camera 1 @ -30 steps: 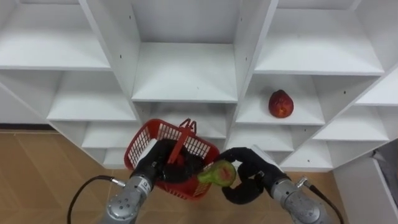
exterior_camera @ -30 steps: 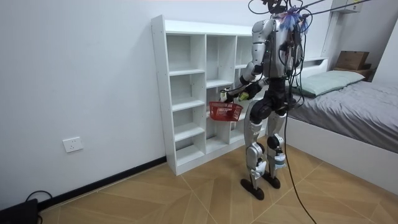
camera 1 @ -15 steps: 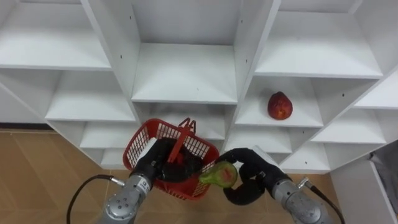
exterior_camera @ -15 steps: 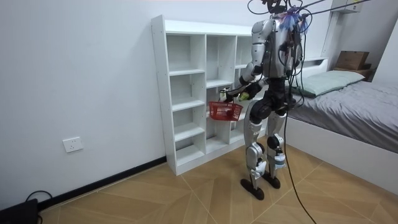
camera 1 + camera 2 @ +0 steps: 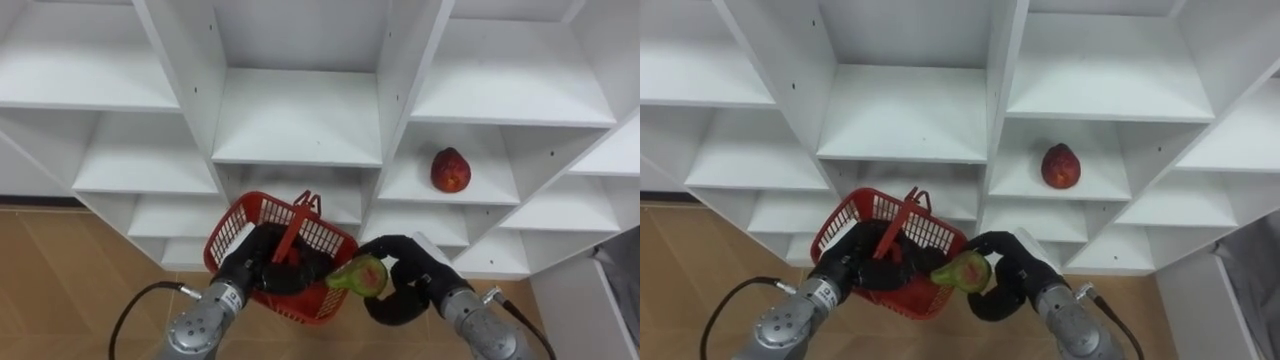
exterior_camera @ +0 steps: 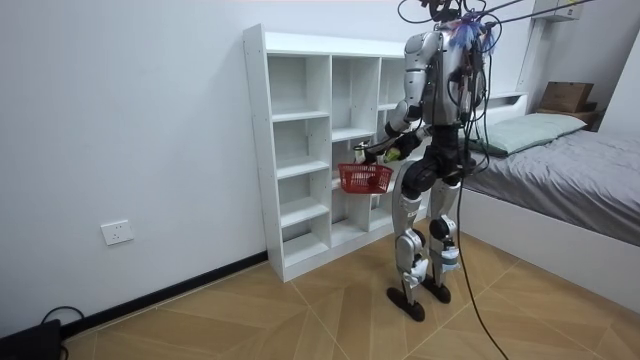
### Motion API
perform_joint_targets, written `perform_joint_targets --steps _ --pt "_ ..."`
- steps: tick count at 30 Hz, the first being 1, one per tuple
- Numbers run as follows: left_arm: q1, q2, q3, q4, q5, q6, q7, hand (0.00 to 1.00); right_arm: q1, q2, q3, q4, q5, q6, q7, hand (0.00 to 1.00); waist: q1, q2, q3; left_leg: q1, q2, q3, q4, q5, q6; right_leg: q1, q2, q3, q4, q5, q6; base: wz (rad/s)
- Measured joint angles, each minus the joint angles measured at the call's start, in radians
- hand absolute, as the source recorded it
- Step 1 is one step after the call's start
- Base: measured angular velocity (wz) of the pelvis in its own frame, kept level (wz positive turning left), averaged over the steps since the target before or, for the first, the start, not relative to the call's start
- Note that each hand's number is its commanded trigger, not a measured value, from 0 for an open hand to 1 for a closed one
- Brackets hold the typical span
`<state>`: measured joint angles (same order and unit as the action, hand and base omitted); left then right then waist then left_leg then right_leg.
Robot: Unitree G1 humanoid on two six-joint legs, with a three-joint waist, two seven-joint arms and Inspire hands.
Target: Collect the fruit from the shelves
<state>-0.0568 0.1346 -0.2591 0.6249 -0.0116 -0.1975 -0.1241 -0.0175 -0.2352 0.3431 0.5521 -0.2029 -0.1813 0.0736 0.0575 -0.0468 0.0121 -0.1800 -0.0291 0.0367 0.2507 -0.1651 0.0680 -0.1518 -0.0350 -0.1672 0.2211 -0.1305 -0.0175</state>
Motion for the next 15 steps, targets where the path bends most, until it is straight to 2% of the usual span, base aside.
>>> perform_joint_targets --steps 5,15 --pt "0.0 0.0 0.0 0.0 -0.001 0.0 -0.007 1.0 0.0 0.0 -0.001 0.0 0.0 0.0 -0.024 1.0 0.001 -0.004 0.0042 -0.001 0.0 -0.001 0.001 -0.001 0.001 0.0 0.0 0.0 0.0 0.0 0.0 0.0" --pt "0.0 0.003 -0.013 -0.005 0.0 0.0 -0.025 1.0 -0.019 0.006 -0.001 0.033 0.0 0.0 -0.039 1.0 0.001 -0.004 0.0056 -0.004 -0.001 0.002 0.0 -0.001 0.001 -0.001 0.0 0.002 -0.005 0.0 0.0 0.0"
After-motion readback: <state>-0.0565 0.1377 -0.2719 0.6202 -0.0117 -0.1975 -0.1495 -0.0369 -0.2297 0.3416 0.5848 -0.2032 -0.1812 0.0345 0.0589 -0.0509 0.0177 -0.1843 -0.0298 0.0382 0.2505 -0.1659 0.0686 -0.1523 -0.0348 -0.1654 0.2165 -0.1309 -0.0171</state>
